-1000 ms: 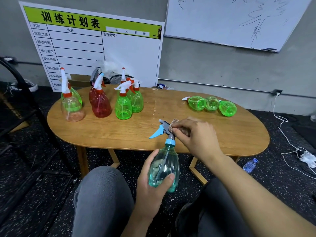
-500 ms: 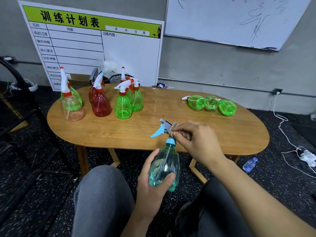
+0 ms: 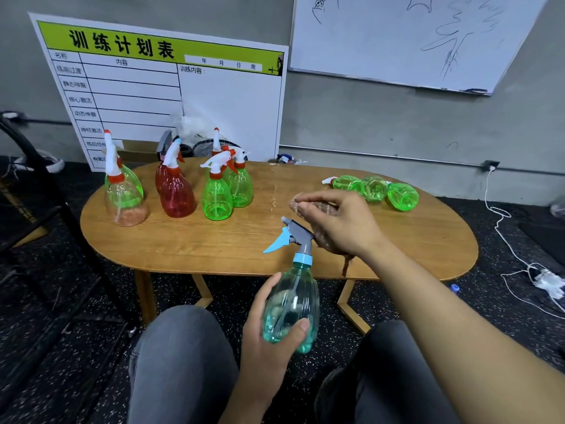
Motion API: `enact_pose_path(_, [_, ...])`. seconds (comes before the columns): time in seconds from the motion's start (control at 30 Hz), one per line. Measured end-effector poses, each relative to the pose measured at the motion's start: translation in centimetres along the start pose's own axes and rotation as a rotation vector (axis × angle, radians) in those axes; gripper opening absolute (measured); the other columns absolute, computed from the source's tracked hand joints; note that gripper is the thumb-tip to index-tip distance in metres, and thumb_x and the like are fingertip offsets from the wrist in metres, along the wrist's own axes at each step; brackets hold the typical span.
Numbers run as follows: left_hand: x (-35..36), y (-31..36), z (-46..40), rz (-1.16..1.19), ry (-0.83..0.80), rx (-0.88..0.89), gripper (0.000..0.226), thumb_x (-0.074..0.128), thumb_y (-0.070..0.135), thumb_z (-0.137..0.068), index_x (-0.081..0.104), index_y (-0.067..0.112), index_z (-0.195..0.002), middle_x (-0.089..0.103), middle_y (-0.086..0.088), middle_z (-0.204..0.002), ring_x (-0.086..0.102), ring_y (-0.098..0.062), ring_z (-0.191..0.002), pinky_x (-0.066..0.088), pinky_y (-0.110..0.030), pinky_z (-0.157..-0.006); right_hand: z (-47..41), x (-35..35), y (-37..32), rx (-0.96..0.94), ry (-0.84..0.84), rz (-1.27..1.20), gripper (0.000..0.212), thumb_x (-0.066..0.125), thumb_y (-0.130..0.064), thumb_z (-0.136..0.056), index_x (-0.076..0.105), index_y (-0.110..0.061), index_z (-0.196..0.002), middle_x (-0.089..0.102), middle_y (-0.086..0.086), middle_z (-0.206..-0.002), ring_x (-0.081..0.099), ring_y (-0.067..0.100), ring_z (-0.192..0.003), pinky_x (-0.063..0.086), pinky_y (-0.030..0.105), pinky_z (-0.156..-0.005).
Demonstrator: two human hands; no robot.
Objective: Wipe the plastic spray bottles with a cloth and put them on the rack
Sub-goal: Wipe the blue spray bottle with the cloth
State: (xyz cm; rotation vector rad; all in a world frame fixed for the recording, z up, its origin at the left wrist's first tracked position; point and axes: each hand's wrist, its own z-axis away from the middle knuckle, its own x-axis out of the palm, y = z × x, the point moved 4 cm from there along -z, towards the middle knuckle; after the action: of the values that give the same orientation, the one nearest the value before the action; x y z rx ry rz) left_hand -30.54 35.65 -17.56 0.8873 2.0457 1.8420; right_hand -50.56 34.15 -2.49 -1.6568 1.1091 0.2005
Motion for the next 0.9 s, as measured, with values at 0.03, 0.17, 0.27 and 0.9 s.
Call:
enact_pose_path(0.03, [0.0,0.0,0.0,-0.008,0.004,0.003,0.082,0.082,0.035,-0.071,0.054,0.037,-0.148,0.071,0.006,-0.131,0.072,-0.023,-0.119,0.062,-0.029,-0.09,-0.2,0.6,-0.2,0.008,-0.056,0.002,0.017,0.077,-0.028,-0.095,0.082,-0.025,-0.11,0.079,-0.016,-0.099,0.07,-0.01,-0.085,0.051,0.01,-0.076])
enact_pose_path(0.17, [-0.1,-0.2,0.0,-0.005,0.021,0.0,0.083,0.082,0.039,-0.071,0.053,0.032,-0.149,0.073,0.005,-0.129,0.072,-0.021,-0.118,0.06,-0.026,-0.089,0.1,2.0,0.3,0.114,-0.146,-0.065,0.017,0.077,-0.025,-0.096,0.082,-0.015,-0.109,0.065,-0.026,-0.056,0.054,-0.006,-0.042,0.036,0.01,-0.044])
enact_pose_path(0.27, [0.1,-0.4,0.1,0.003,0.013,-0.018,0.083,0.083,0.038,-0.072,0.053,0.033,-0.149,0.072,0.004,-0.13,0.072,-0.023,-0.119,0.061,-0.026,-0.09,0.4,1.8,0.7,0.157,-0.15,-0.073,0.019,0.076,-0.024,-0.096,0.081,-0.012,-0.11,0.065,-0.024,-0.057,0.054,-0.008,-0.042,0.038,0.009,-0.043])
enact_pose_path(0.9, [0.1,-0.1,0.1,-0.029,-0.021,-0.024,0.083,0.083,0.035,-0.072,0.052,0.036,-0.149,0.071,0.006,-0.13,0.071,-0.02,-0.119,0.062,-0.028,-0.09,-0.1,-1.1,1.3,0.119,-0.109,-0.185,0.012,0.078,-0.032,-0.093,0.083,-0.027,-0.102,0.08,-0.005,-0.084,0.071,0.017,-0.067,0.058,0.032,-0.064])
